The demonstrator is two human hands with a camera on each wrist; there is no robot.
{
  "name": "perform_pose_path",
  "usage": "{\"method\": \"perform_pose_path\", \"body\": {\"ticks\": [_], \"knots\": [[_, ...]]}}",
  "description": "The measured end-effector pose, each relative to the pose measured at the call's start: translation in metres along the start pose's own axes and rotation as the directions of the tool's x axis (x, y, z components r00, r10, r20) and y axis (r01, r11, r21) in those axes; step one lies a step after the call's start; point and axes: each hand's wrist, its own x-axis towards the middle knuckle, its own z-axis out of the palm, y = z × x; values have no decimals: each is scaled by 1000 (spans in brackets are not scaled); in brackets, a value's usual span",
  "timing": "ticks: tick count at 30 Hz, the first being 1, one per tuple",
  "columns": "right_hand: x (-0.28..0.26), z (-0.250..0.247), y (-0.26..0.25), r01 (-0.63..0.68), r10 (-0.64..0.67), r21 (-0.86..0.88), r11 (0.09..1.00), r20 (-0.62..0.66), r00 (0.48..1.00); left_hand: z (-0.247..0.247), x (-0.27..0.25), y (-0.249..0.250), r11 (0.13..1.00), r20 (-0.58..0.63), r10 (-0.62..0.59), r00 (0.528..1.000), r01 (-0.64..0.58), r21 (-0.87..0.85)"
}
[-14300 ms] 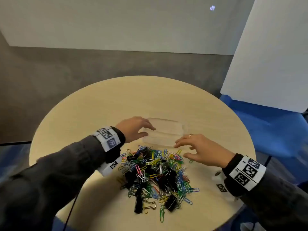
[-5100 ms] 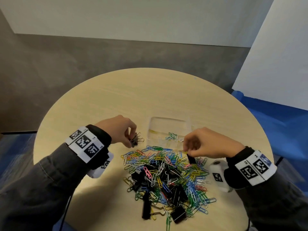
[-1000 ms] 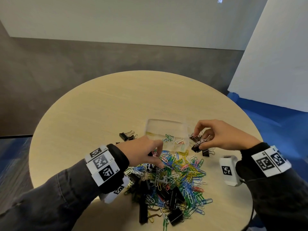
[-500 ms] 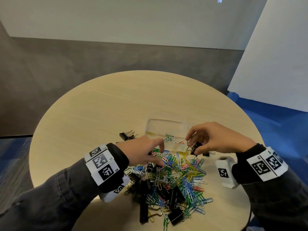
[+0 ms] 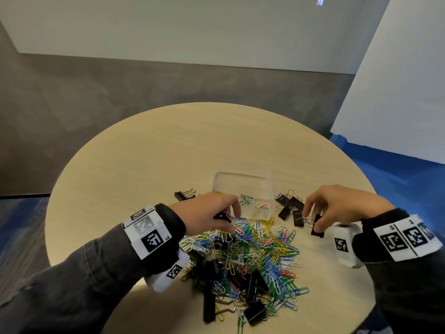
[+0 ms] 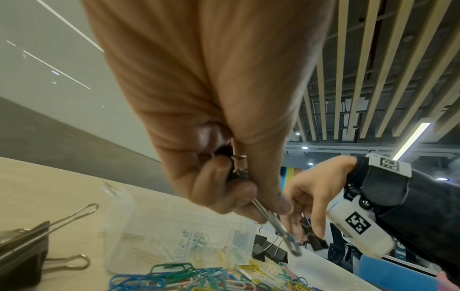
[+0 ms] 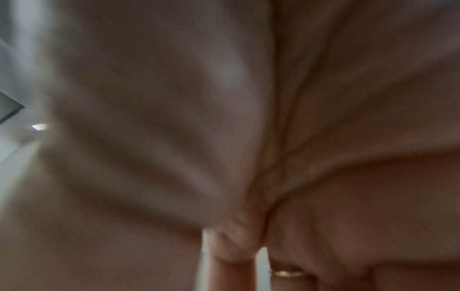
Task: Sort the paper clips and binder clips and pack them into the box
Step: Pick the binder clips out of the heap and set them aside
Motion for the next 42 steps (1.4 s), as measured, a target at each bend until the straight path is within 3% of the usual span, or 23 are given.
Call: {"method": "perform_pose_path", "body": {"ticks": [2, 5, 9, 11, 12, 15, 17, 21, 24, 28, 35, 38, 42], "knots": [[5, 6, 1, -27, 29, -38, 999, 68, 997, 1, 0, 0, 1000, -1, 1, 1000, -1, -5], [12, 10, 0, -50, 51, -24, 998, 46, 998, 2, 0, 2, 999, 5, -8, 1000, 8, -33], [4, 5, -12, -66, 38, -112, 992, -240, 970, 3, -1, 6, 997, 3, -16, 1000, 16, -77], [-5, 4, -27, 49, -113, -171, 984, -388, 915, 4, -1, 8, 996, -7, -15, 1000, 14, -84], [-9, 6, -37, 171, -208, -127, 977, -404, 891, 4, -1, 9, 996, -11, -13, 1000, 12, -89], [-16, 20, -73, 505, -448, 147, 850, -301, 842, 7, -1, 11, 995, -16, -4, 1000, 2, -103], [-12, 33, -86, 570, -509, 240, 786, -273, 816, 8, -1, 10, 993, -14, -2, 1000, 0, -122], [-3, 49, -93, 612, -502, 298, 732, -371, 781, 7, -4, 10, 991, 20, -11, 1000, 14, -132], [-4, 49, -94, 637, -523, 339, 692, -372, 767, 7, -4, 12, 993, 37, -8, 999, 13, -121], [-5, 41, -87, 643, -542, 381, 664, -347, 766, 0, -3, 6, 998, 45, -50, 998, 51, -20], [8, 38, -62, 475, -442, 122, 872, -224, 869, -36, -12, -38, 956, -123, -245, 962, 261, 134], [8, 39, -62, 434, -421, 50, 899, -166, 892, -48, -17, -62, 917, -177, -335, 925, 364, 163], [3, 44, -72, 458, -451, 71, 886, -100, 887, -52, -22, -81, 874, -155, -427, 891, 450, 181]]}}
